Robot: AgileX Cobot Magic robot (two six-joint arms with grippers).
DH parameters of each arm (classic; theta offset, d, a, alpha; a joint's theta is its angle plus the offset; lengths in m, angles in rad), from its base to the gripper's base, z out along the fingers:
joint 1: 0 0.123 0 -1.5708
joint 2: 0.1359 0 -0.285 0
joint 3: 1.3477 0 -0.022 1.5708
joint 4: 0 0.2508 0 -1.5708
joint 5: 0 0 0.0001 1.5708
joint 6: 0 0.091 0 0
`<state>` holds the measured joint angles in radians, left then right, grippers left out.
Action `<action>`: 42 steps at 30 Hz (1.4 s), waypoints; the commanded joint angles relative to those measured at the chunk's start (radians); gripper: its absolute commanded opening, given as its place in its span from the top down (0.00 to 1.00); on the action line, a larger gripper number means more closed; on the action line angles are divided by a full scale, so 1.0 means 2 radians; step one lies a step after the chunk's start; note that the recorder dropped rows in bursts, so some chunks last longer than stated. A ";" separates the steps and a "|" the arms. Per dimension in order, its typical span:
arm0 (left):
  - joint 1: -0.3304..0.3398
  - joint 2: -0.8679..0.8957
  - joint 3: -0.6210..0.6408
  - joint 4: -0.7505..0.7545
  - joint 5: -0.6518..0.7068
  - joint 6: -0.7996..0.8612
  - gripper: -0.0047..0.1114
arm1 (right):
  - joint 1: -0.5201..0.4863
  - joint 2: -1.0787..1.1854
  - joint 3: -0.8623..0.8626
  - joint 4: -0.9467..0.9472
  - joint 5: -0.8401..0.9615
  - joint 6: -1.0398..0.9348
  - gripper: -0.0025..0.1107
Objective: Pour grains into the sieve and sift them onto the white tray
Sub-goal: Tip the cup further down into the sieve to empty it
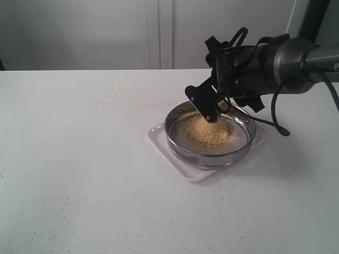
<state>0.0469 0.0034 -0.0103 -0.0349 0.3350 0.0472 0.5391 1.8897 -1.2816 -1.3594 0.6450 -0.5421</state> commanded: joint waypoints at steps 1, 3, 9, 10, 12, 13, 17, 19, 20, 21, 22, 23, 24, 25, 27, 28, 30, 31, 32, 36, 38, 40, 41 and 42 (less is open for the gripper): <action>0.000 -0.002 0.005 -0.001 0.007 0.001 0.96 | -0.001 -0.008 0.015 0.004 0.010 -0.002 0.98; 0.000 -0.002 0.005 -0.001 0.007 0.001 0.96 | 0.000 -0.008 0.025 0.005 0.015 -0.002 0.98; 0.000 -0.002 0.005 -0.001 0.007 0.001 0.96 | 0.000 -0.008 0.043 0.003 0.030 0.002 0.98; 0.000 -0.002 0.005 -0.001 0.007 0.001 0.96 | 0.000 -0.008 0.043 0.006 0.030 0.003 0.98; 0.000 -0.002 0.005 -0.001 0.007 0.001 0.96 | 0.002 -0.008 0.043 0.006 0.030 0.005 0.98; 0.000 -0.002 0.005 -0.001 0.007 0.001 0.96 | 0.004 -0.008 0.043 0.006 0.033 0.005 0.98; 0.000 -0.002 0.005 -0.001 0.007 0.001 0.96 | 0.015 -0.008 0.043 0.005 0.032 0.005 0.98; 0.000 -0.002 0.005 -0.001 0.007 0.001 0.96 | 0.021 -0.008 0.043 0.004 0.032 0.005 0.98; 0.000 -0.002 0.005 -0.001 0.007 0.001 0.96 | 0.022 -0.008 0.043 0.004 0.032 0.005 0.98; 0.000 -0.002 0.005 -0.001 0.007 0.001 0.96 | 0.025 -0.008 0.043 0.004 0.033 0.005 0.98; 0.000 -0.002 0.005 -0.001 0.007 0.001 0.96 | 0.025 -0.008 0.043 0.004 0.034 0.005 0.98; 0.000 -0.002 0.005 -0.001 0.007 0.001 0.96 | 0.025 -0.008 0.043 0.004 0.035 0.005 0.98; 0.000 -0.002 0.005 -0.001 0.007 0.001 0.96 | 0.025 -0.008 0.043 0.004 0.037 0.005 0.98; 0.000 -0.002 0.005 -0.001 0.007 0.001 0.96 | 0.025 -0.008 0.043 0.004 0.040 0.005 0.98; 0.000 -0.002 0.005 -0.001 0.007 0.001 0.96 | 0.025 -0.008 0.043 0.003 0.046 0.005 0.98; 0.000 -0.002 0.005 -0.001 0.007 0.001 0.96 | 0.025 -0.008 0.043 0.000 0.047 0.005 0.98; 0.000 -0.002 0.005 -0.001 0.007 0.001 0.96 | 0.026 -0.008 0.043 -0.004 0.048 0.005 0.98; 0.000 -0.002 0.005 -0.001 0.007 0.001 0.96 | 0.028 -0.008 0.043 -0.004 0.051 0.005 0.98; 0.000 -0.002 0.005 -0.001 0.007 0.001 0.96 | 0.029 -0.008 0.043 -0.004 0.053 0.005 0.98; 0.000 -0.002 0.005 -0.001 0.007 0.001 0.96 | 0.040 -0.008 0.043 -0.018 0.062 0.005 0.98; 0.000 -0.002 0.005 -0.001 0.007 0.001 0.96 | 0.044 -0.007 0.043 -0.031 0.070 0.007 0.98; 0.000 -0.002 0.005 -0.001 0.007 0.001 0.96 | 0.045 -0.007 0.043 -0.033 0.072 0.013 0.98; 0.000 -0.002 0.005 -0.001 0.007 0.001 0.96 | 0.046 -0.007 0.043 -0.033 0.076 0.013 0.98; 0.000 -0.002 0.005 -0.001 0.007 0.001 0.96 | 0.046 -0.007 0.043 -0.033 0.081 0.013 0.98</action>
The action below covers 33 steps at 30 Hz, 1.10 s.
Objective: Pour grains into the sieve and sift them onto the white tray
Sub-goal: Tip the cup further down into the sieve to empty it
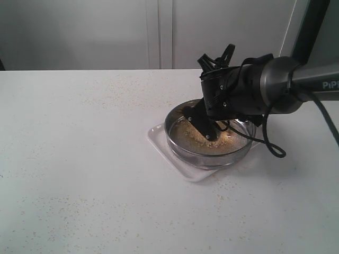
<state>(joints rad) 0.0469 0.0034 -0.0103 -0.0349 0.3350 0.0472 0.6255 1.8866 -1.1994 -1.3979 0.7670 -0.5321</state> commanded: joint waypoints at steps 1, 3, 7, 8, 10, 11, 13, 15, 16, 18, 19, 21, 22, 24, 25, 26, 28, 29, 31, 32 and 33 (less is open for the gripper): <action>0.000 -0.002 0.005 -0.001 0.007 0.001 0.96 | 0.003 -0.005 0.002 -0.017 0.024 0.008 0.98; 0.000 -0.002 0.005 -0.001 0.007 0.001 0.96 | 0.004 -0.005 0.002 -0.024 0.031 0.008 0.98; 0.000 -0.002 0.005 -0.001 0.007 0.001 0.96 | 0.013 -0.005 0.002 -0.047 0.033 0.008 0.98; 0.000 -0.002 0.005 -0.001 0.007 0.001 0.96 | 0.016 -0.005 0.002 -0.051 0.032 0.008 0.98; 0.000 -0.002 0.005 -0.001 0.007 0.001 0.96 | 0.021 -0.005 0.002 -0.051 0.032 0.008 0.98; 0.000 -0.002 0.005 -0.001 0.007 0.001 0.96 | 0.021 -0.005 0.002 -0.051 0.031 0.008 0.98; 0.000 -0.002 0.005 -0.001 0.007 0.001 0.96 | 0.022 -0.005 0.002 -0.051 0.031 0.008 0.98; 0.000 -0.002 0.005 -0.001 0.007 0.001 0.96 | 0.022 -0.005 0.002 -0.053 0.033 0.008 0.98; 0.000 -0.002 0.005 -0.001 0.007 0.001 0.96 | 0.022 -0.005 0.002 -0.053 0.033 0.008 0.98; 0.000 -0.002 0.005 -0.001 0.007 0.001 0.96 | 0.022 -0.005 0.002 -0.053 0.033 0.008 0.98; 0.000 -0.002 0.005 -0.001 0.007 0.001 0.96 | 0.022 -0.005 0.002 -0.053 0.032 0.008 0.98; 0.000 -0.002 0.005 -0.001 0.007 0.001 0.96 | 0.022 -0.005 0.002 -0.053 0.032 0.008 0.98; 0.000 -0.002 0.005 -0.001 0.007 0.001 0.96 | 0.022 -0.005 0.002 -0.053 0.033 0.008 0.98; 0.000 -0.002 0.005 -0.001 0.007 0.001 0.96 | 0.022 -0.005 0.002 -0.060 0.034 0.008 0.98; 0.000 -0.002 0.005 -0.001 0.007 0.001 0.96 | 0.022 -0.005 0.002 -0.060 0.031 0.008 0.98; 0.000 -0.002 0.005 -0.001 0.007 0.001 0.96 | 0.022 -0.005 0.002 -0.058 0.028 0.007 0.98; 0.000 -0.002 0.005 -0.001 0.007 0.001 0.96 | 0.025 -0.005 0.002 -0.047 0.028 0.007 0.98; 0.000 -0.002 0.005 -0.001 0.007 0.001 0.96 | 0.026 -0.005 0.002 -0.043 0.028 0.007 0.98; 0.000 -0.002 0.005 -0.001 0.007 0.001 0.96 | 0.027 -0.005 0.002 -0.053 0.037 0.006 0.98; 0.000 -0.002 0.005 -0.001 0.007 0.001 0.96 | 0.027 -0.005 0.002 -0.060 0.044 0.006 0.98; 0.000 -0.002 0.005 -0.001 0.007 0.001 0.96 | 0.027 -0.005 0.002 -0.062 0.055 0.006 0.98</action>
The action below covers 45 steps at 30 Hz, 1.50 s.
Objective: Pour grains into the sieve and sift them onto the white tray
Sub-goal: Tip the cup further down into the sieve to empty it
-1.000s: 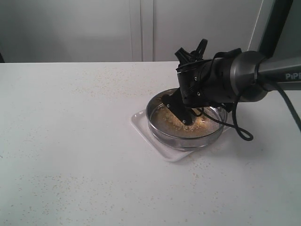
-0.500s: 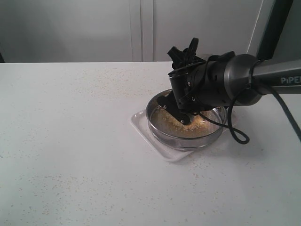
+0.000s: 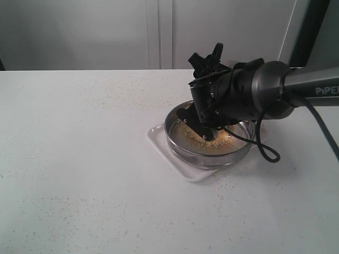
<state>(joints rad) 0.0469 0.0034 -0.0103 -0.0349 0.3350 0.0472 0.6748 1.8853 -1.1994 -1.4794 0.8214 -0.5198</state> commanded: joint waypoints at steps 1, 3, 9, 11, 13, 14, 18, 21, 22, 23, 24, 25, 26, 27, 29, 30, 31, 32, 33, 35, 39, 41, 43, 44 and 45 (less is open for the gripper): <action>0.000 -0.002 0.005 -0.001 0.007 0.001 0.96 | 0.002 -0.004 0.002 -0.018 0.029 0.000 0.98; 0.000 -0.002 0.005 -0.001 0.007 0.001 0.96 | 0.002 -0.004 0.002 -0.006 0.024 0.000 0.98; 0.000 -0.002 0.005 -0.001 0.007 0.001 0.96 | 0.002 -0.004 0.002 0.009 0.000 0.000 0.98; 0.000 -0.002 0.005 -0.001 0.007 0.001 0.96 | 0.002 -0.004 0.002 0.015 -0.014 0.000 0.98; 0.000 -0.002 0.005 -0.001 0.007 0.001 0.96 | 0.002 -0.004 0.002 0.020 -0.017 0.000 0.98; 0.000 -0.002 0.005 -0.001 0.007 0.001 0.96 | 0.002 -0.004 0.002 0.024 -0.018 0.000 0.98; 0.000 -0.002 0.005 -0.001 0.007 0.001 0.96 | 0.002 -0.004 0.002 0.037 -0.019 0.001 0.98; 0.000 -0.002 0.005 -0.001 0.007 0.001 0.96 | 0.002 -0.004 0.002 0.037 -0.019 0.001 0.98; 0.000 -0.002 0.005 -0.001 0.007 0.001 0.96 | 0.002 -0.004 0.002 0.037 -0.019 0.001 0.98; 0.000 -0.002 0.005 -0.001 0.007 0.001 0.96 | 0.002 -0.004 0.002 0.037 -0.018 0.002 0.98; 0.000 -0.002 0.005 -0.001 0.007 0.001 0.96 | 0.002 -0.004 0.002 0.037 -0.018 0.006 0.98; 0.000 -0.002 0.005 -0.001 0.007 0.001 0.96 | 0.002 -0.004 0.002 0.037 -0.017 0.012 0.98; 0.000 -0.002 0.005 -0.001 0.007 0.001 0.96 | 0.002 -0.004 0.002 0.037 -0.017 0.022 0.98; 0.000 -0.002 0.005 -0.001 0.007 0.001 0.96 | 0.002 -0.004 0.002 0.037 -0.017 0.033 0.98; 0.000 -0.002 0.005 -0.001 0.007 0.001 0.96 | 0.002 -0.005 0.002 0.037 -0.017 0.059 0.98; 0.000 -0.002 0.005 -0.001 0.007 0.001 0.96 | 0.002 -0.005 0.002 0.037 -0.017 0.070 0.98; 0.000 -0.002 0.005 -0.001 0.007 0.001 0.96 | 0.002 -0.005 0.002 0.037 -0.017 0.081 0.98; 0.000 -0.002 0.005 -0.001 0.007 0.001 0.96 | 0.002 -0.005 0.002 0.037 -0.017 0.091 0.98; 0.000 -0.002 0.005 -0.001 0.007 0.001 0.96 | 0.002 -0.005 0.002 0.037 -0.017 0.100 0.98; 0.000 -0.002 0.005 -0.001 0.007 0.001 0.96 | 0.002 -0.005 0.002 0.037 -0.017 0.127 0.98; 0.000 -0.002 0.005 -0.001 0.007 0.001 0.96 | 0.002 -0.005 0.002 0.054 -0.018 0.160 0.98; 0.000 -0.002 0.005 -0.001 0.007 0.001 0.96 | 0.002 -0.005 0.002 0.072 -0.027 0.162 0.98; 0.000 -0.002 0.005 -0.001 0.007 0.001 0.96 | 0.002 -0.005 0.002 0.088 -0.034 0.163 0.98; 0.000 -0.002 0.005 -0.001 0.007 0.001 0.96 | 0.002 -0.005 0.002 0.097 -0.038 0.165 0.98; 0.000 -0.002 0.005 -0.001 0.007 0.001 0.96 | 0.002 -0.005 0.002 0.105 -0.040 0.172 0.98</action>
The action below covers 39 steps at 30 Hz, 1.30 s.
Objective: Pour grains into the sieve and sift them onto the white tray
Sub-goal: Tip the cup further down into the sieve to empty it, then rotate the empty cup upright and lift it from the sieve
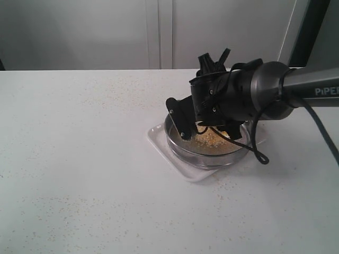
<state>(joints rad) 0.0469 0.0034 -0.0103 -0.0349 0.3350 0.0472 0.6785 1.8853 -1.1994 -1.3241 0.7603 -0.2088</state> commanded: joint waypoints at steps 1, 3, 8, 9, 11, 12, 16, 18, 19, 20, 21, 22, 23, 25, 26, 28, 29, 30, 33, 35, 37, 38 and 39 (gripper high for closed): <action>0.000 -0.002 0.005 -0.001 0.007 0.001 0.96 | 0.000 -0.005 0.002 0.032 -0.013 0.028 0.98; 0.000 -0.002 0.005 -0.001 0.007 0.001 0.96 | 0.000 -0.005 0.002 0.039 -0.016 0.050 0.98; 0.000 -0.002 0.005 -0.001 0.007 0.001 0.96 | -0.001 -0.005 0.002 0.080 -0.037 0.072 0.98; 0.000 -0.002 0.005 -0.001 0.007 0.001 0.96 | -0.001 -0.005 0.002 0.092 -0.040 0.072 0.98; 0.000 -0.002 0.005 -0.001 0.007 0.001 0.96 | -0.001 -0.005 0.002 0.105 -0.047 0.079 0.98; 0.000 -0.002 0.005 -0.001 0.007 0.001 0.96 | -0.001 -0.005 0.002 0.107 -0.047 0.087 0.98; 0.000 -0.002 0.005 -0.001 0.007 0.001 0.96 | -0.001 -0.007 0.002 0.114 -0.049 0.142 0.98; 0.000 -0.002 0.005 -0.001 0.007 0.001 0.96 | -0.001 -0.009 0.002 0.117 -0.051 0.167 0.98; 0.000 -0.002 0.005 -0.001 0.007 0.001 0.96 | -0.001 -0.010 0.002 0.118 -0.053 0.174 0.98; 0.000 -0.002 0.005 -0.001 0.007 0.001 0.96 | -0.002 -0.012 0.002 0.122 -0.057 0.177 0.98; 0.000 -0.002 0.005 -0.001 0.007 0.001 0.96 | -0.003 -0.014 0.002 0.131 -0.062 0.177 0.98; 0.000 -0.002 0.005 -0.001 0.007 0.001 0.96 | -0.006 -0.018 0.002 0.141 -0.069 0.180 0.98; 0.000 -0.002 0.005 -0.001 0.007 0.001 0.96 | -0.010 -0.021 0.002 0.154 -0.081 0.188 0.98; 0.000 -0.002 0.005 -0.001 0.007 0.001 0.96 | -0.017 -0.028 0.002 0.173 -0.100 0.209 0.98; 0.000 -0.002 0.005 -0.001 0.007 0.001 0.96 | -0.020 -0.033 0.002 0.190 -0.110 0.220 0.98; 0.000 -0.002 0.005 -0.001 0.007 0.001 0.96 | -0.026 -0.039 0.002 0.217 -0.129 0.226 0.98; 0.000 -0.002 0.005 -0.001 0.007 0.001 0.96 | -0.030 -0.042 0.002 0.229 -0.140 0.226 0.98; 0.000 -0.002 0.005 -0.001 0.007 0.001 0.96 | -0.031 -0.045 0.002 0.243 -0.148 0.226 0.98; 0.000 -0.002 0.005 -0.001 0.007 0.001 0.96 | -0.033 -0.048 0.002 0.262 -0.157 0.230 0.98; 0.000 -0.002 0.005 -0.001 0.007 0.001 0.96 | -0.037 -0.050 0.002 0.282 -0.161 0.256 0.98; 0.000 -0.002 0.005 -0.001 0.007 0.001 0.96 | -0.044 -0.051 0.002 0.301 -0.173 0.276 0.98; 0.000 -0.002 0.005 -0.001 0.007 0.001 0.96 | -0.046 -0.052 0.002 0.310 -0.181 0.283 0.98; 0.000 -0.002 0.005 -0.001 0.007 0.001 0.96 | -0.047 -0.052 0.002 0.319 -0.188 0.288 0.98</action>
<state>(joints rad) 0.0469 0.0034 -0.0103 -0.0349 0.3350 0.0472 0.6040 1.7992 -1.1994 -0.7341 0.4268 0.3175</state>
